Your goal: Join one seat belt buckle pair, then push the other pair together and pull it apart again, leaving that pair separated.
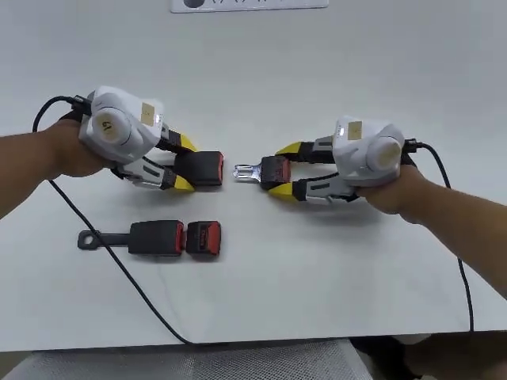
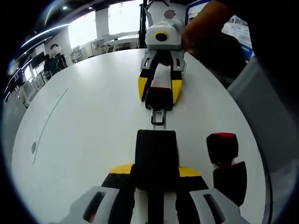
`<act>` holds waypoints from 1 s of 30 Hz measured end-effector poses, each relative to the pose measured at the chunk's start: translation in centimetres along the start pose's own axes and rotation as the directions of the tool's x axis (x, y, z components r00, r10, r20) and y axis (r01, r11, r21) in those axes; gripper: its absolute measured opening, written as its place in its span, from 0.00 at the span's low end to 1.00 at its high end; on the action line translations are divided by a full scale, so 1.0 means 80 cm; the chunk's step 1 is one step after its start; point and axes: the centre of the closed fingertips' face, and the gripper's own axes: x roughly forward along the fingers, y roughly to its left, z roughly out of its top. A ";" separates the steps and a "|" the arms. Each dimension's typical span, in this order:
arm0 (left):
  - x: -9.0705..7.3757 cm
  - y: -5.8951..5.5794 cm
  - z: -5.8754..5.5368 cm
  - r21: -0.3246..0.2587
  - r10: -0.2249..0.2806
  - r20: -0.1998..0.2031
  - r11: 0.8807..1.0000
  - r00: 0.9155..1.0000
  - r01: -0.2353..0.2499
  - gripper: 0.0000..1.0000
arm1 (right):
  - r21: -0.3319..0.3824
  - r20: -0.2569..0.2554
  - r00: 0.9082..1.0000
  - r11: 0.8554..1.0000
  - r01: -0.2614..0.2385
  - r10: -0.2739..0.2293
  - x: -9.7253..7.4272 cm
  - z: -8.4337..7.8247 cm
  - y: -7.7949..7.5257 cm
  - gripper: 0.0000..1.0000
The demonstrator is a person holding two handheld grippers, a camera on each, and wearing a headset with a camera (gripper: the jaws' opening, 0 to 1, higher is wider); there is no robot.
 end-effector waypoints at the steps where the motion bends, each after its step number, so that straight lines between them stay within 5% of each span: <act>1: 0.000 0.000 0.000 0.001 -0.001 -0.001 1.000 1.000 0.001 0.34 | 0.000 -0.002 1.000 1.000 0.001 -0.001 0.001 0.001 0.000 0.36; 17: 0.000 -0.002 0.001 0.042 -0.025 -0.025 0.999 0.999 0.026 0.34 | -0.050 -0.054 0.999 0.999 0.000 -0.002 0.031 0.014 0.000 0.36; 30: 0.001 -0.002 0.001 0.045 -0.024 -0.038 0.999 0.999 0.026 0.33 | -0.017 -0.058 0.998 1.000 0.003 -0.004 0.044 0.016 -0.001 0.35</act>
